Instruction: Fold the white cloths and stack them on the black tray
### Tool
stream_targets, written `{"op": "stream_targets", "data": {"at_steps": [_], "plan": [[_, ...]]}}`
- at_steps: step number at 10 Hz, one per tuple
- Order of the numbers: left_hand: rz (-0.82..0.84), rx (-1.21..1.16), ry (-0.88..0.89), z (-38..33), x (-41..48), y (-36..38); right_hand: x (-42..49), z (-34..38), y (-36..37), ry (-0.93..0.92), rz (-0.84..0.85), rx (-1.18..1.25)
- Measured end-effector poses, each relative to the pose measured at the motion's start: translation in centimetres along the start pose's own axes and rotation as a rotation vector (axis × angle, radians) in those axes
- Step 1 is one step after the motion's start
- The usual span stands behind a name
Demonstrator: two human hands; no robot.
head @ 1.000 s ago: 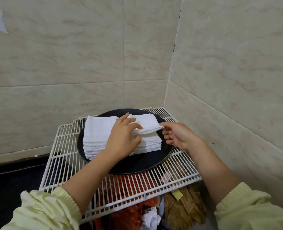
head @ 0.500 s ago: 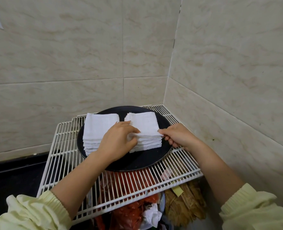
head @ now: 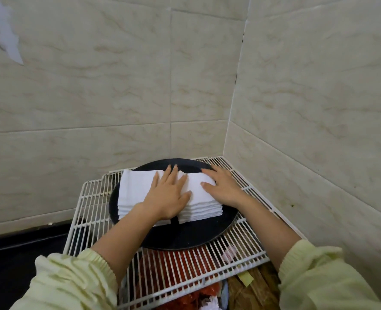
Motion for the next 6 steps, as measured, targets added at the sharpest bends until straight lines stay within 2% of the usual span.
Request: {"op": "stream_targets", "data": {"at_steps": [1,2,3,4,5,6], "plan": [[0.007,-0.035,0.005,0.3,-0.3,0.2,0.0,-0.6,0.2,-0.013,-0.021,0.181],[-0.081,-0.145,-0.012,0.7,-0.5,-0.2,0.4,-0.9,-0.1,0.146,-0.109,0.670],[-0.130,-0.097,-0.041,1.5,-0.9,-0.3,0.7,-1.4,1.0,0.280,-0.029,1.026],[-0.096,-0.069,-0.027,1.9,-1.4,0.0,0.3,-1.6,1.6,0.283,0.000,0.974],[-0.157,-0.147,-0.017,1.8,-1.5,-0.5,0.1,-1.0,1.0,0.261,-0.073,0.756],[-0.384,-0.219,-0.025,3.2,-1.6,-2.4,-0.1,0.4,-0.8,0.184,-0.230,0.537]]}}
Point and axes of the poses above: each hand's wrist, its own x-axis towards the middle knuckle, its own y-axis out of the palm, z = x × y, the point moved 2 cm from there along x, towards the middle knuckle, and after that the axes turned 1 degree about z, right-handed, at the moved point
